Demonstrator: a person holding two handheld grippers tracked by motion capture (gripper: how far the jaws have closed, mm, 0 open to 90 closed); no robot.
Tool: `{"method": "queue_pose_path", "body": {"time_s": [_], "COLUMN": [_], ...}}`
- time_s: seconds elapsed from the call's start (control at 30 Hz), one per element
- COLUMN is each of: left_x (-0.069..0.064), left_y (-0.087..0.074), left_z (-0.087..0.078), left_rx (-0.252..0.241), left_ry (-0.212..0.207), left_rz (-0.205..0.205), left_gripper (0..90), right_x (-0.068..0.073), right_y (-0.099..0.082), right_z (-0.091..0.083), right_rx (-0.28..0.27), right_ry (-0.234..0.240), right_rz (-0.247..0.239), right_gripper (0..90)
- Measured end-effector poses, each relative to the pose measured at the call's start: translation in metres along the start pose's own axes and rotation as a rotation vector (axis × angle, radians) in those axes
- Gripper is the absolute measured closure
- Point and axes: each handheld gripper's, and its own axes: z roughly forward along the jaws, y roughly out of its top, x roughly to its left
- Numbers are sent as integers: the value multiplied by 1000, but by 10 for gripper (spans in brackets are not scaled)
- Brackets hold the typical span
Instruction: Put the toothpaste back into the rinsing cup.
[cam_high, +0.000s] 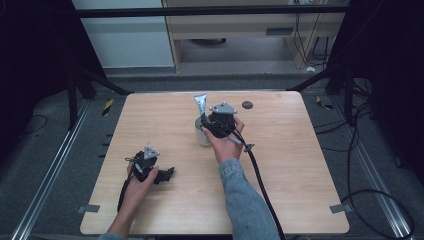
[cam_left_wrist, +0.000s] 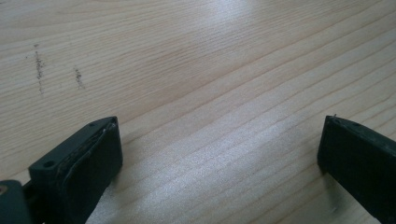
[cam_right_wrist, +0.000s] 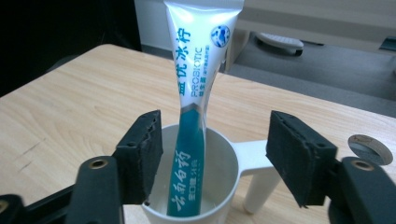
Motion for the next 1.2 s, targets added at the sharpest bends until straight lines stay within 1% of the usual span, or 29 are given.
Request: {"method": "queue_pose_path", "body": {"time_s": [0.17,0.27,0.4,0.6,0.67,0.8,0.83,0.87,0.93,1.0,1.03,1.07,1.17,1.2], "left_x": [0,0,0,0,0,0,0,0,0,0,0,0,0,0], "left_y": [0,0,1,1,1,1,1,1,1,1,1,1,1,1], "left_z": [0,0,1,1,1,1,1,1,1,1,1,1,1,1], "left_rx": [0,0,2,0,2,2,2,2,2,0,0,0,2,2], "left_ry": [1,1,2,3,3,3,3,3,3,3,3,3,3,3], "left_rz": [0,-1,1,-1,1,1,1,1,1,-1,-1,-1,1,2], "left_gripper": [0,0,0,0,0,0,0,0,0,0,0,0,0,0], "right_x": [-6,-11,-15,-20,-23,-33,-37,-37,-45,-50,-50,-55,-59,-62], "right_y": [1,3,7,15,16,18,19,19,20,21,21,20,19,18], "right_z": [-4,-6,-12,-24,-28,-37,-41,-41,-48,-52,-52,-57,-62,-64], "right_rx": [69,95,98,115,126,140,140,140,141,146,146,148,153,156], "right_ry": [24,34,47,91,110,137,139,139,143,135,135,123,112,102], "right_rz": [-10,-23,-42,-72,-63,-69,-68,-68,-68,-74,-74,-81,-89,-94], "right_gripper": [300,271,237,157,135,98,95,95,84,84,84,84,84,84]}}
